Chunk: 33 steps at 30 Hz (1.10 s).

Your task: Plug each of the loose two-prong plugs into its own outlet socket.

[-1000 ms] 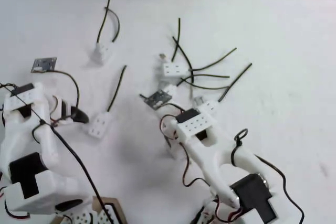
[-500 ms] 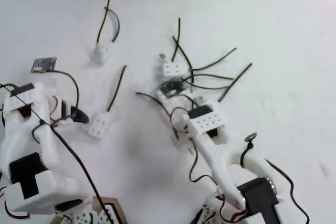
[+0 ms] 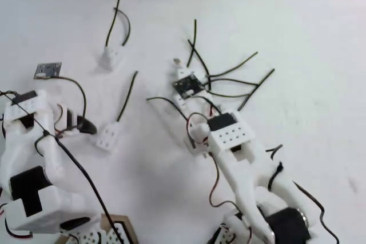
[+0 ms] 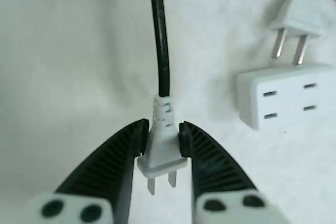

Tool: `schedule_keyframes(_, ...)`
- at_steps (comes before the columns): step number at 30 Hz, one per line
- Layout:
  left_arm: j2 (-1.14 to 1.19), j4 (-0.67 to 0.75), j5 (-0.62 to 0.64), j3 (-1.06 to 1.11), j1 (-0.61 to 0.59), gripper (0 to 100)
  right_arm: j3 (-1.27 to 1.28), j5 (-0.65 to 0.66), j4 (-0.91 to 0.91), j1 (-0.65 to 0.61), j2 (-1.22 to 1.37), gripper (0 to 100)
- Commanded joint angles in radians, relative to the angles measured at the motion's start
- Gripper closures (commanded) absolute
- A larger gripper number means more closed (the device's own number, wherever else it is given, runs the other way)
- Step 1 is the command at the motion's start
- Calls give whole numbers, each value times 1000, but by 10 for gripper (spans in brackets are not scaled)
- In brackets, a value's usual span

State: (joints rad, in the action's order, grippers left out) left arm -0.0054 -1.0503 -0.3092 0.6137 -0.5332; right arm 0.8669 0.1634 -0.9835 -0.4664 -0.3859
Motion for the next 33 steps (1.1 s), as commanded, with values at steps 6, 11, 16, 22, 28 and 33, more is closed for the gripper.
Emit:
schedule_keyframes(6,-38,9,2,0,-4,646,-48,-2,-71,133,-269,981)
schedule_keyframes(11,-38,9,2,0,-4,646,-44,46,-65,280,-216,981)
schedule_keyframes(16,-38,9,2,0,-4,646,-43,77,12,335,-53,981)
schedule_keyframes(22,-38,9,2,0,-4,646,-80,77,87,320,163,925)
schedule_keyframes(28,-38,9,2,0,-4,646,-193,77,-67,317,179,880)
schedule_keyframes(33,-38,9,2,0,-4,646,-219,77,-166,315,96,878)
